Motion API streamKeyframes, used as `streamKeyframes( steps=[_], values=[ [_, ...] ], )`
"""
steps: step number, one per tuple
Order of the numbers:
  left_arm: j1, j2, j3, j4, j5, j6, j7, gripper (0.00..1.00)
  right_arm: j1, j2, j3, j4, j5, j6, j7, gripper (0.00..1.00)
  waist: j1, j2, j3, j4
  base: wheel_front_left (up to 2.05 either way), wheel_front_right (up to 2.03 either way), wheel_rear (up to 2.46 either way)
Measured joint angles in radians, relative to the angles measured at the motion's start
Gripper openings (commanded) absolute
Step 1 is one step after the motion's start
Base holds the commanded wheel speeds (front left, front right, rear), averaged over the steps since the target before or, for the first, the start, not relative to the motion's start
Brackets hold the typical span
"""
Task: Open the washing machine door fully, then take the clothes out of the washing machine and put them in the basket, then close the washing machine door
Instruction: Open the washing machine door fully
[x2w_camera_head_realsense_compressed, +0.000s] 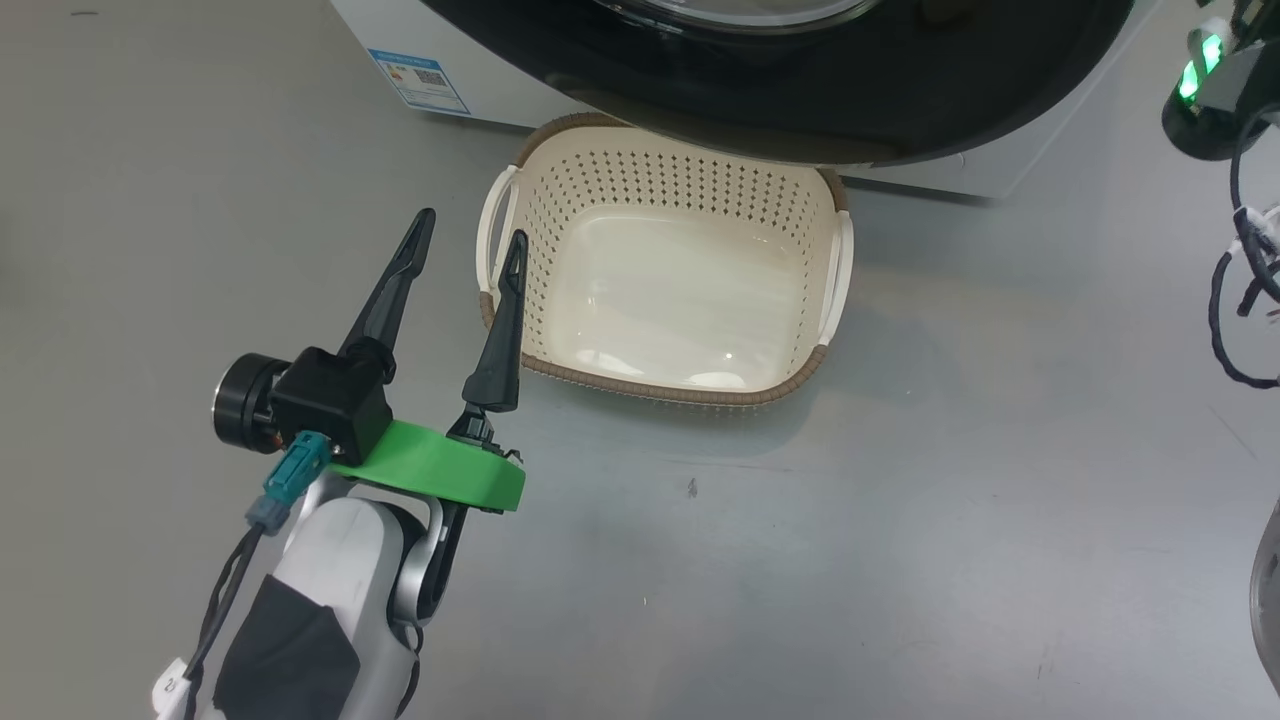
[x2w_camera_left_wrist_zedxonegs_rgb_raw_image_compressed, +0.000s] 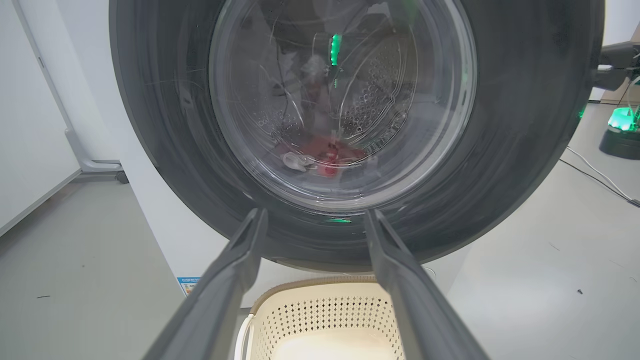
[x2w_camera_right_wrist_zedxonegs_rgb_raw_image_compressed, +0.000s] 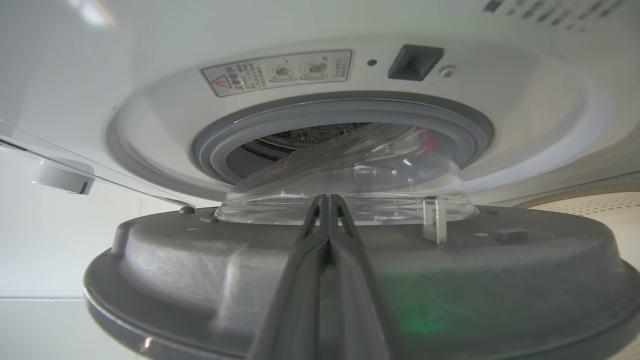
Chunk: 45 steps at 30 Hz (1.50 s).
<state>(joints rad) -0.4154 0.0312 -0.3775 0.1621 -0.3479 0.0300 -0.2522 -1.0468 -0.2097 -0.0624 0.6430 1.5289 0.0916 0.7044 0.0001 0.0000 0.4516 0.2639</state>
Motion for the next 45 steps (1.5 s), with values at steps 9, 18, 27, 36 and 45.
streamKeyframes(
  steps=[9,18,27,36,45],
  values=[
    [0.017,0.0,0.0,0.013,0.002,0.0,0.0,1.0,0.071,0.04,0.017,-0.016,0.014,0.013,0.036,0.0,0.0,0.0,-0.031,-0.02,0.0,0.0,0.0],
    [0.031,0.0,-0.002,0.024,-0.001,0.001,0.0,1.0,0.146,0.082,0.049,-0.049,0.029,0.022,0.078,0.0,0.0,0.0,-0.064,-0.03,0.0,0.0,0.0],
    [0.059,0.0,0.004,0.042,-0.001,0.001,0.0,1.0,0.23,0.11,0.084,-0.078,0.046,0.025,0.11,0.0,0.0,0.0,-0.102,-0.028,0.0,0.0,0.0],
    [0.107,0.001,0.017,0.061,-0.001,0.002,0.0,1.0,0.341,0.135,0.143,-0.119,0.064,0.03,0.144,0.0,-0.0001,0.0,-0.156,-0.02,0.0,0.0,0.0],
    [0.135,0.002,0.009,0.091,0.002,0.0,0.0,1.0,0.452,0.144,0.187,-0.179,0.089,0.03,0.154,0.0,-0.0001,0.0,-0.206,0.004,0.0,0.0,0.0]
  ],
)
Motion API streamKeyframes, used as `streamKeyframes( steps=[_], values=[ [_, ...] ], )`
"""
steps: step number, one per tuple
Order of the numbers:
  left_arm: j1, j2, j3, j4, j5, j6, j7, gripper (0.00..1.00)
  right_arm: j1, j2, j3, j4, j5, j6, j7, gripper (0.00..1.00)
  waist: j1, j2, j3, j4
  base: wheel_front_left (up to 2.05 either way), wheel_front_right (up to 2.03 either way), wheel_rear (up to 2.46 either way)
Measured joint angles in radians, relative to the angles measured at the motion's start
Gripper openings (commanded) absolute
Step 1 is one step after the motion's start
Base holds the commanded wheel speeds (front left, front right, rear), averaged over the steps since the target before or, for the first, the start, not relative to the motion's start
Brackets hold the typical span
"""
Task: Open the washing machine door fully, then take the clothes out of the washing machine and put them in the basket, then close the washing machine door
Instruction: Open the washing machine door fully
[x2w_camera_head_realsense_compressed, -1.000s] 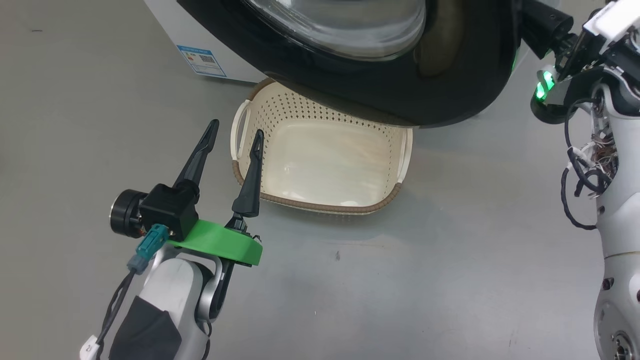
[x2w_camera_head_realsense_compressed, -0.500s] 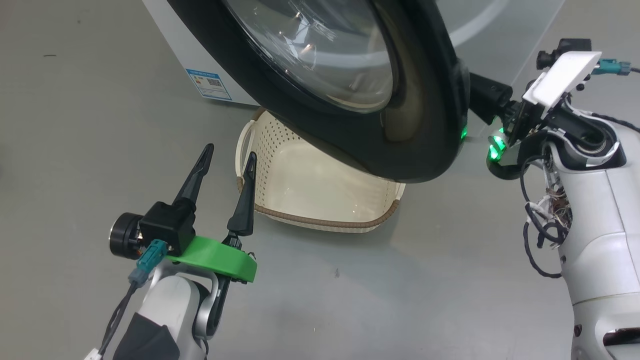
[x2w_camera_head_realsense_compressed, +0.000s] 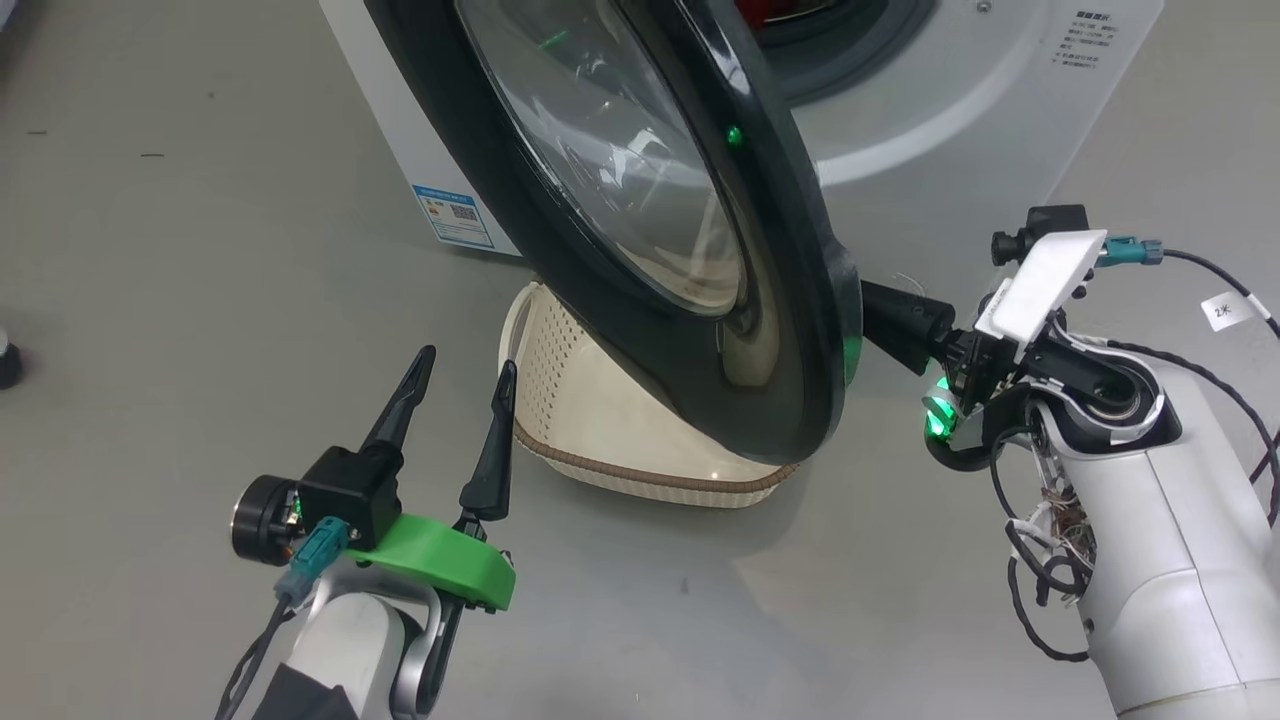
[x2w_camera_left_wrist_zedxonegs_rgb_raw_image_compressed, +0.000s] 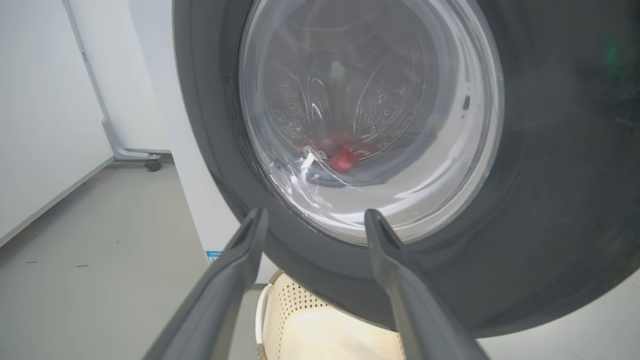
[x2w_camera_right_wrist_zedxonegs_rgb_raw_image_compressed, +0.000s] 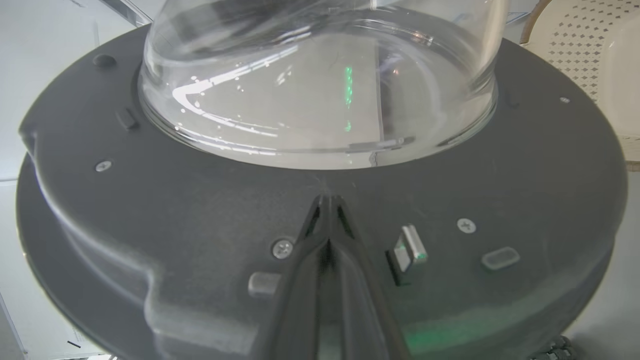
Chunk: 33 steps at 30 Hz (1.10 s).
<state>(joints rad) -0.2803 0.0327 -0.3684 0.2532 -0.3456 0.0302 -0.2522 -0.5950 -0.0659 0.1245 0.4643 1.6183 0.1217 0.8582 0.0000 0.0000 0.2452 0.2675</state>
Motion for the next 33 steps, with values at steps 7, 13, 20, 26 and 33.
streamKeyframes(
  steps=[7,13,20,26,33],
  values=[
    [0.025,0.0,-0.011,0.022,0.004,-0.005,0.0,1.0,0.077,0.002,0.041,-0.037,0.035,0.0,0.0,0.0,0.0,0.0,-0.041,0.025,0.0,0.0,0.0],
    [0.045,0.001,-0.016,0.029,0.004,-0.009,0.0,1.0,0.136,0.0,0.094,-0.07,0.081,0.0,-0.003,0.0,0.0,0.0,-0.071,0.054,0.0,0.0,0.0],
    [0.056,0.001,-0.019,0.033,0.004,-0.01,0.0,1.0,0.18,0.002,0.17,-0.111,0.128,0.0,-0.034,0.0,0.0,0.0,-0.093,0.096,0.0,0.0,0.0],
    [0.06,0.001,-0.033,0.04,0.004,-0.019,0.0,1.0,0.212,0.002,0.212,-0.142,0.155,0.0,-0.076,0.0,0.0,0.0,-0.109,0.145,0.0,0.0,0.0],
    [0.061,0.001,-0.037,0.039,0.002,-0.019,0.0,1.0,0.218,0.0,0.258,-0.168,0.166,0.0,-0.12,0.0,0.0,0.0,-0.118,0.201,0.0,0.0,0.0]
  ],
)
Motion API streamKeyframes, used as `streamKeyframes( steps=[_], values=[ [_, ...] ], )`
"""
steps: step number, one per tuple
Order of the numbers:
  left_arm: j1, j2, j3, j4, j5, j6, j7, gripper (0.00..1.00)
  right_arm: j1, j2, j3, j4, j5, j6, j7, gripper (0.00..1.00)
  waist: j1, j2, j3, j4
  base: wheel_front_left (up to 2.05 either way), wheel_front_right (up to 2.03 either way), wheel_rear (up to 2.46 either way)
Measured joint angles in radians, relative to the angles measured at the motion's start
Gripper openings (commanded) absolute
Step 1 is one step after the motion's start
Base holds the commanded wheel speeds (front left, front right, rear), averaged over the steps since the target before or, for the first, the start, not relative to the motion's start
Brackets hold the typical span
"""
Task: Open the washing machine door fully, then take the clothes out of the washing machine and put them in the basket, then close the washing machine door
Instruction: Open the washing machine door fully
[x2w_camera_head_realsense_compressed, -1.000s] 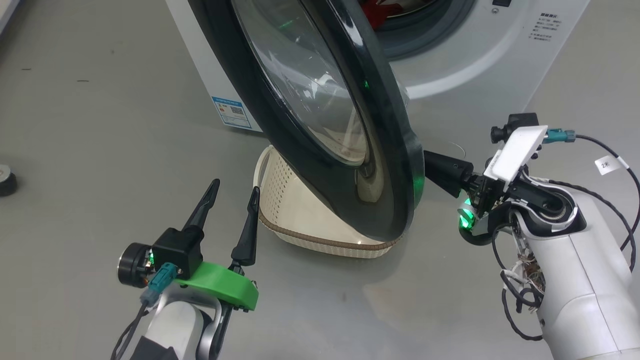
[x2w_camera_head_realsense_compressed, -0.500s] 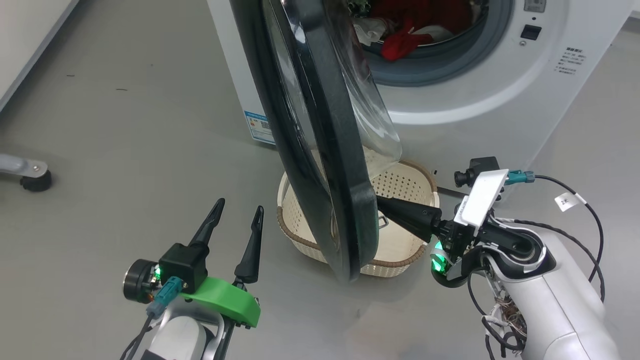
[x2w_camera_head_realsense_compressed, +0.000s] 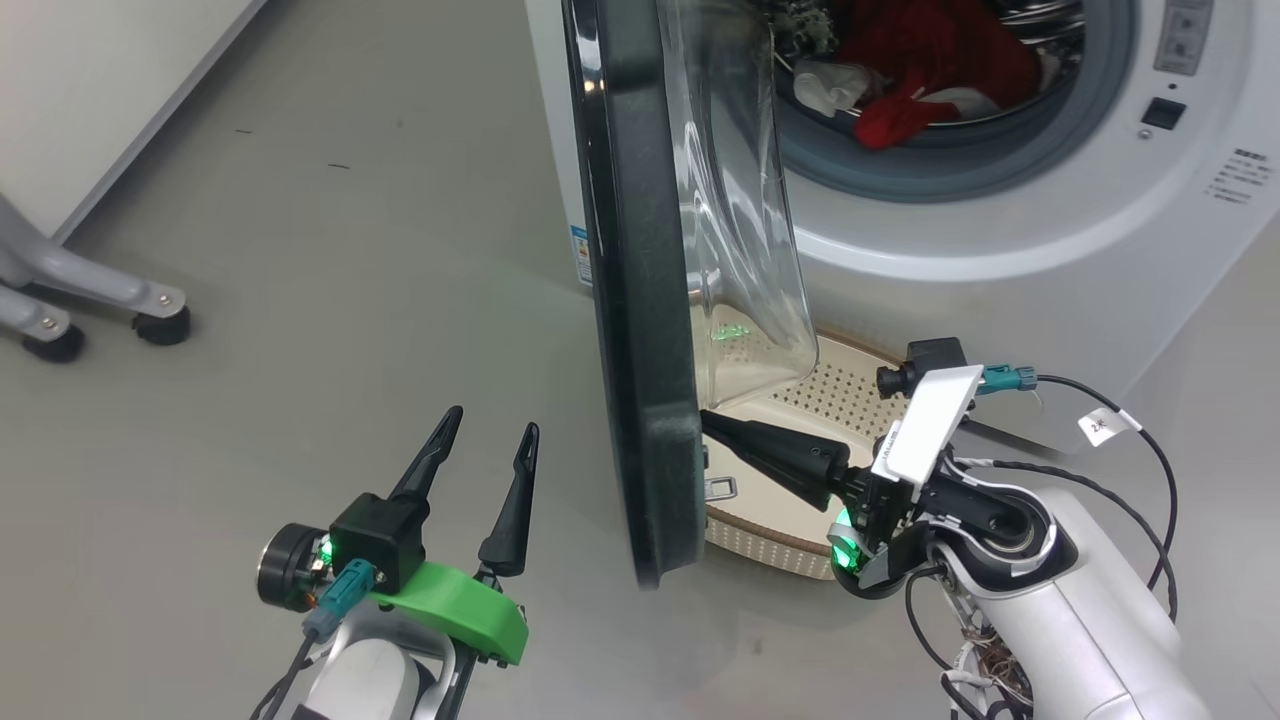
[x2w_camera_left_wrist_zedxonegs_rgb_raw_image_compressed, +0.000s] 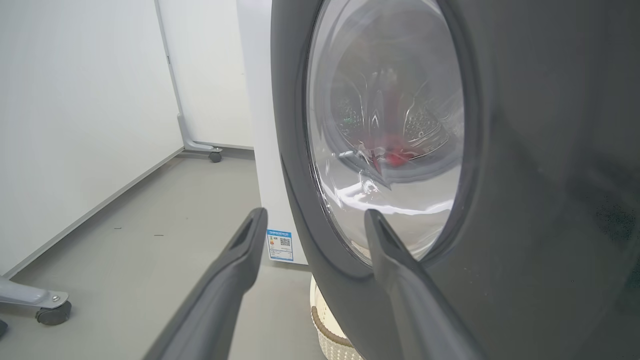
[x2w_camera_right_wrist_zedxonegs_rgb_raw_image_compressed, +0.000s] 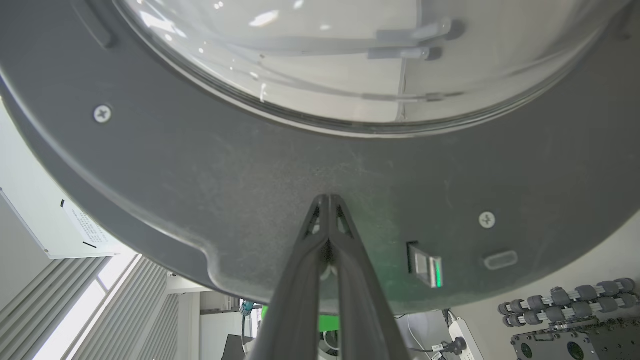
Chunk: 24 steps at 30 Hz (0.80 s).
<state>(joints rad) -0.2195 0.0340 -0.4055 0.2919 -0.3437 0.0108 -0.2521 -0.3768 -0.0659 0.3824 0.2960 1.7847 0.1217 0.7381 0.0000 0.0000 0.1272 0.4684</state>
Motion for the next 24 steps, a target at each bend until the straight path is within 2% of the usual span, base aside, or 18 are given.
streamKeyframes(
  steps=[9,19,24],
  values=[
    [0.008,0.001,0.019,-0.006,-0.001,0.002,0.0,1.0,0.0,0.002,0.064,-0.016,0.019,0.0,-0.035,0.0,0.0,0.0,-0.002,0.047,0.0,0.0,0.0],
    [0.016,0.001,0.037,-0.014,-0.001,0.003,0.0,1.0,0.0,0.003,0.079,-0.021,0.028,0.0,-0.081,0.0,0.0,0.0,0.0,0.04,0.0,0.0,0.0],
    [0.016,0.001,0.039,-0.015,-0.001,0.003,0.0,1.0,0.012,0.003,0.039,-0.044,0.058,0.0,-0.127,0.0,0.0,0.0,0.0,0.027,0.0,0.0,0.0]
  ],
)
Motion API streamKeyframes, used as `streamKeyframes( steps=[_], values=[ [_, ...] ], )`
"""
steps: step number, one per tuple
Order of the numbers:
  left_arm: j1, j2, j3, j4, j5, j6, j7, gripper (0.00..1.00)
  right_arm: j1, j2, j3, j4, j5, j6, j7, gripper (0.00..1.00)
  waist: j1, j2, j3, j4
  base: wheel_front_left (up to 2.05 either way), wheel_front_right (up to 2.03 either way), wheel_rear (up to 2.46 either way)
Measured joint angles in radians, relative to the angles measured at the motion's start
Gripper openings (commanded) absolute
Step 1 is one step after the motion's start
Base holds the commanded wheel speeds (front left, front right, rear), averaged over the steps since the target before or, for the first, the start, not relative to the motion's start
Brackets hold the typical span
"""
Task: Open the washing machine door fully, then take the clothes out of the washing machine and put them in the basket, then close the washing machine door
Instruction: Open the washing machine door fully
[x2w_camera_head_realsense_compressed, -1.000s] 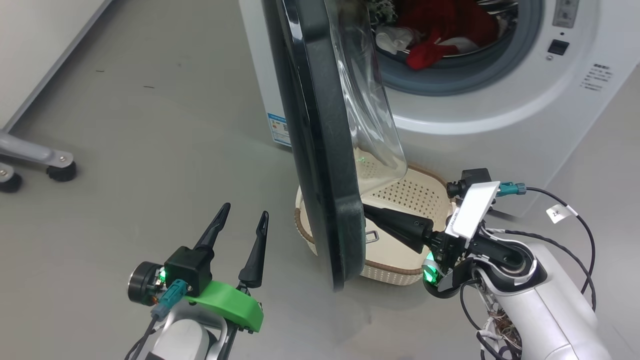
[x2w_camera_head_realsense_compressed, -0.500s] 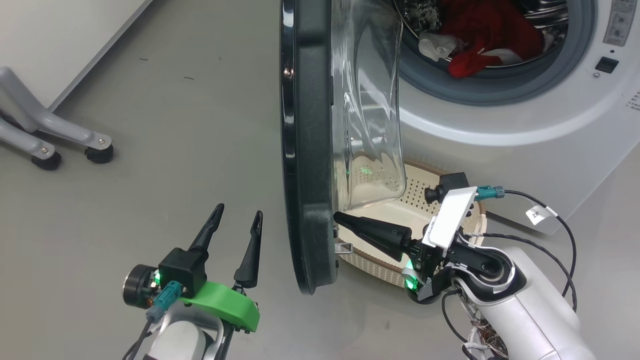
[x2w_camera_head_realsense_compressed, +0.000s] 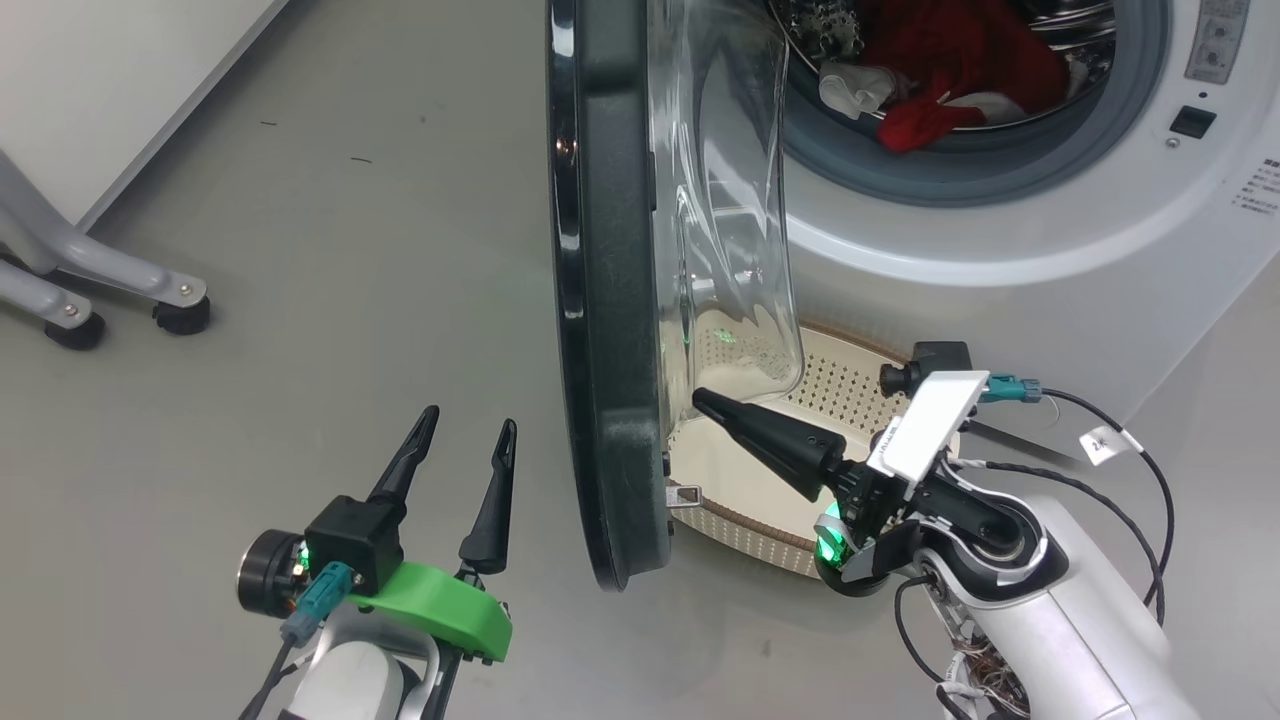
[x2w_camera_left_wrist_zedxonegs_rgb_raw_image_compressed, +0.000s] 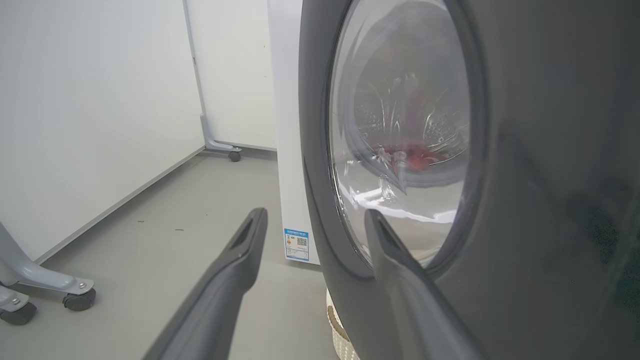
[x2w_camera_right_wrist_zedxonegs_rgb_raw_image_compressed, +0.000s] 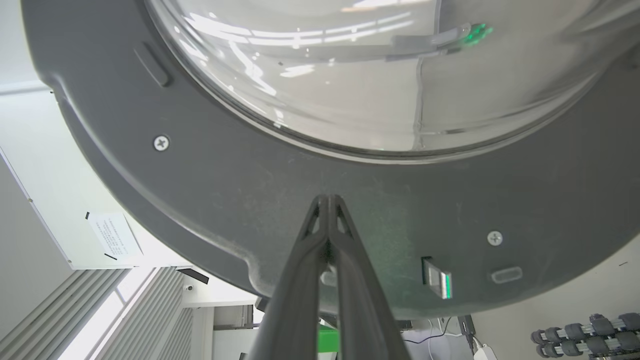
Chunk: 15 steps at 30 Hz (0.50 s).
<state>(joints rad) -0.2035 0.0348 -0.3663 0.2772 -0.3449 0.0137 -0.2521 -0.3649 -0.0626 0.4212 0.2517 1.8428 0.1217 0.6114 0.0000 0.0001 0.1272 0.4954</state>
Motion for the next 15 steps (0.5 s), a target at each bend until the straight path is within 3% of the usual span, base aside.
streamKeyframes(
  steps=[10,11,12,13,14,15],
  values=[
    [0.004,0.0,0.01,0.0,0.0,0.0,0.0,1.0,0.08,0.001,-0.104,-0.051,-0.009,0.0,-0.116,0.0,0.0,0.0,-0.002,-0.019,0.0,0.0,0.0],
    [0.005,0.0,0.011,0.0,0.0,0.0,0.0,1.0,0.093,0.001,-0.118,-0.057,-0.016,0.0,-0.134,0.19,0.0,-0.0001,-0.002,-0.021,0.0,0.0,0.0],
    [0.005,0.0,0.013,0.0,0.0,0.0,0.0,1.0,0.108,0.001,-0.13,-0.059,-0.023,0.0,-0.152,0.66,0.0,0.0,-0.002,-0.023,0.0,0.0,0.0],
    [0.006,0.0,0.015,0.0,0.0,0.0,0.0,1.0,0.123,0.0,-0.137,-0.063,-0.033,0.0,-0.165,0.9,0.0,-0.0001,-0.002,-0.025,0.0,0.0,0.0],
    [0.008,0.0,0.016,0.0,0.0,0.0,0.0,1.0,0.139,-0.001,-0.145,-0.066,-0.049,0.0,-0.181,1.0,0.0,0.0,-0.002,-0.027,0.0,0.0,0.0],
    [0.01,0.0,0.017,0.0,0.0,0.0,0.0,1.0,0.153,-0.003,-0.151,-0.067,-0.064,0.0,-0.197,1.0,0.0,0.0,-0.002,-0.028,0.0,0.0,0.0]
  ],
)
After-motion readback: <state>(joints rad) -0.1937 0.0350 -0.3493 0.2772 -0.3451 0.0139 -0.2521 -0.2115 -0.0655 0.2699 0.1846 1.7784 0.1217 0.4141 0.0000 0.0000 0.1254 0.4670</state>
